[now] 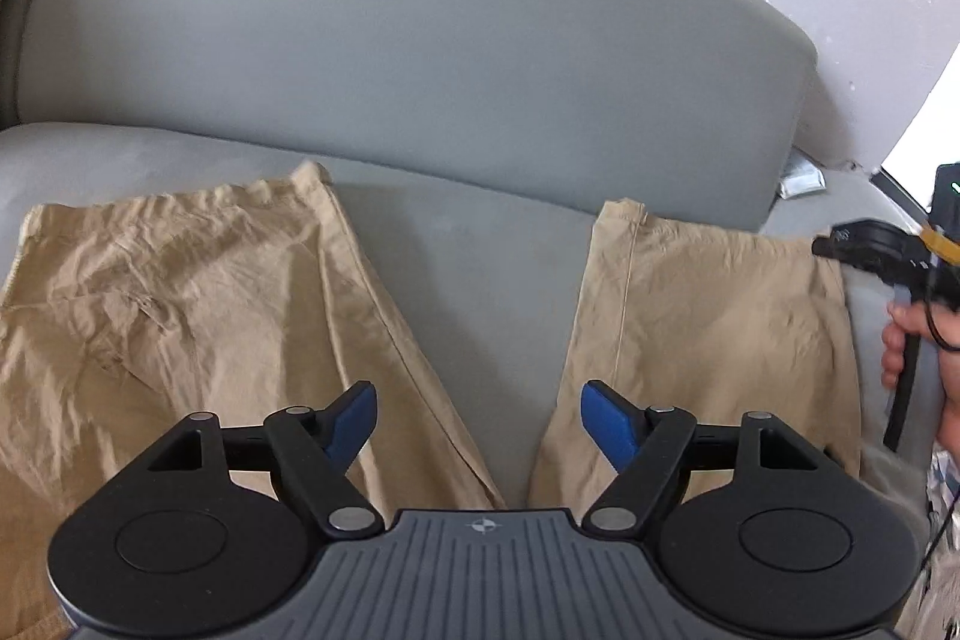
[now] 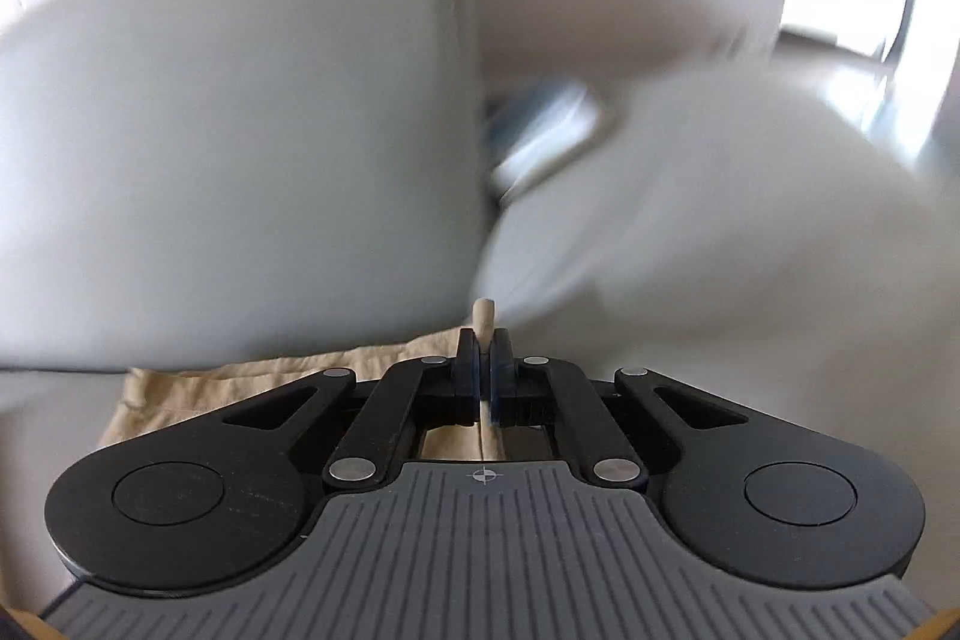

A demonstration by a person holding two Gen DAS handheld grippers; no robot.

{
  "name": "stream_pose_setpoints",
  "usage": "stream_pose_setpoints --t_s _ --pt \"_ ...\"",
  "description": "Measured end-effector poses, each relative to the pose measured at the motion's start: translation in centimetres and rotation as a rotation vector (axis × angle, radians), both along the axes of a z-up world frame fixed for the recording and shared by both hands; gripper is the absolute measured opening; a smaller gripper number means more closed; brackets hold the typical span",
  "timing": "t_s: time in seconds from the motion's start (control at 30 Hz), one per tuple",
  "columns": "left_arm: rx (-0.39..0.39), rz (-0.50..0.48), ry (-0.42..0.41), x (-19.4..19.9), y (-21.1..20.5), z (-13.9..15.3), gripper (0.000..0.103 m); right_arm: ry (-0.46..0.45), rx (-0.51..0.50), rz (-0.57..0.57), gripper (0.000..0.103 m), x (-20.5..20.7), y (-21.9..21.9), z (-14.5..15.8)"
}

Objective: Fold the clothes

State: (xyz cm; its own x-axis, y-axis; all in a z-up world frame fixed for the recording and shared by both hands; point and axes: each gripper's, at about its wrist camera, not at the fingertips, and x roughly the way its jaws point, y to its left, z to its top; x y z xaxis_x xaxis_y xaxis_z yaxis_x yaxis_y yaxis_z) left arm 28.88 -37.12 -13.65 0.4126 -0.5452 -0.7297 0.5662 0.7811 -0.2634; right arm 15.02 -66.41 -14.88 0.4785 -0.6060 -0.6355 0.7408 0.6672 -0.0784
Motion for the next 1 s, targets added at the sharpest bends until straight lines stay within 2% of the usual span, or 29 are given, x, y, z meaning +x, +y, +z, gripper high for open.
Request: stream_pose_setpoints --t_s 0.03,0.1,0.13,0.23,0.33,0.4,0.53,0.67,0.73,0.8,0.87,0.93,1.0 --pt "0.002 -0.008 0.006 -0.1 -0.2 -0.2 0.073 0.033 -0.019 -0.005 0.003 0.3 -0.1 -0.1" --pt "0.012 -0.016 0.010 -0.2 -0.3 -0.5 0.073 0.120 0.024 0.007 0.015 1.2 -0.7 -1.2" --pt "0.012 -0.018 0.006 -0.3 -0.3 -0.3 0.073 0.128 0.050 0.006 0.023 1.2 -0.9 -1.2" --pt "-0.004 -0.028 -0.002 -0.6 0.0 0.6 0.073 0.032 0.037 -0.036 0.055 -0.5 0.4 1.0" --pt "-0.050 -0.059 -0.014 -1.6 0.9 2.6 0.073 -0.050 -0.008 -0.030 0.055 -3.3 2.9 5.1" --pt "-0.088 -0.093 -0.056 -3.4 1.9 4.8 0.073 -0.094 -0.024 -0.006 0.055 -5.7 5.0 8.2" --pt "-0.173 -0.198 -0.143 -8.7 5.0 9.6 0.073 -0.221 0.016 0.017 0.055 -13.2 11.0 14.2" --pt "-0.323 -0.285 -0.106 -14.8 10.1 13.8 0.074 -0.286 0.116 0.074 0.055 -20.7 16.4 18.2" --pt "-0.352 -0.327 -0.101 -17.6 12.4 14.7 0.082 -0.294 0.156 0.106 0.056 -23.7 18.5 19.5" --pt "-0.299 -0.341 -0.107 -19.9 13.7 14.8 0.084 -0.244 0.247 0.123 0.058 -24.6 18.9 17.7" --pt "-0.196 -0.323 -0.118 -21.6 13.7 13.8 0.085 -0.195 0.337 0.140 0.059 -25.5 19.3 15.9" --pt "-0.065 -0.251 -0.114 -22.7 13.0 11.6 0.085 -0.144 0.427 0.157 0.059 -26.3 19.7 14.1" --pt "0.043 -0.178 -0.111 -23.2 11.3 9.1 0.083 -0.103 0.515 0.137 0.055 -26.2 19.1 10.6"
